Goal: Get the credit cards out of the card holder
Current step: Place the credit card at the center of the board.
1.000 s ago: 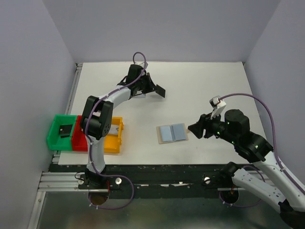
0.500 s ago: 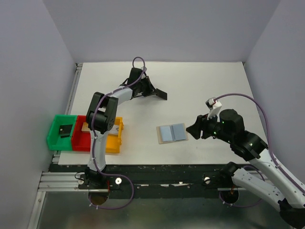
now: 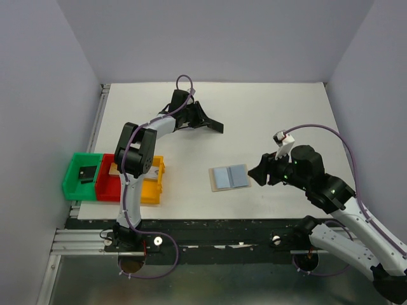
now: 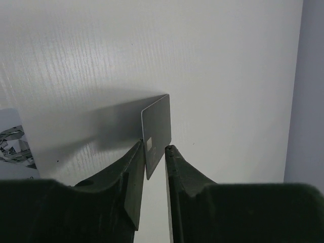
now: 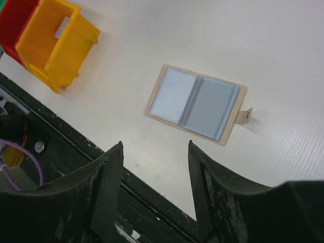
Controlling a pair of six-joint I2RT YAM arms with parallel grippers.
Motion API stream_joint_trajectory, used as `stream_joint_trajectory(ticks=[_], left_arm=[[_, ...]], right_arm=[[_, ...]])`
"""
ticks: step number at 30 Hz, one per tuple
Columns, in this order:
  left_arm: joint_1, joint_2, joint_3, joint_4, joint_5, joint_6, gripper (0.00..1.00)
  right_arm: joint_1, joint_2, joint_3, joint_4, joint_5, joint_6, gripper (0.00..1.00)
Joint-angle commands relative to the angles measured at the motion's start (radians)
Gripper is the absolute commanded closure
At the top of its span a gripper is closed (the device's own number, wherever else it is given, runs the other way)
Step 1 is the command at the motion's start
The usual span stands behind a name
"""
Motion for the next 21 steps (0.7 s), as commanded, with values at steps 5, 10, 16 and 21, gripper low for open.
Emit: stream_joint_trajectory(ticks=[5, 10, 16, 21], left_arm=[[0.009, -0.002, 0.034, -0.056, -0.002, 0.055, 0.61], [0.018, -0.015, 0.049, -0.099, -0.015, 0.085, 0.59], [0.032, -0.047, 0.035, -0.142, -0.08, 0.122, 0.55], [0.041, -0.111, 0.023, -0.167, -0.173, 0.164, 0.43]], right_arm=[[0.001, 0.007, -0.004, 0.02, -0.005, 0.009, 0.39], [0.001, 0.007, -0.01, 0.015, 0.015, 0.011, 0.39], [0.001, 0.006, -0.026, 0.014, 0.053, 0.014, 0.38], [0.001, 0.029, -0.029, -0.009, 0.193, 0.075, 0.34]])
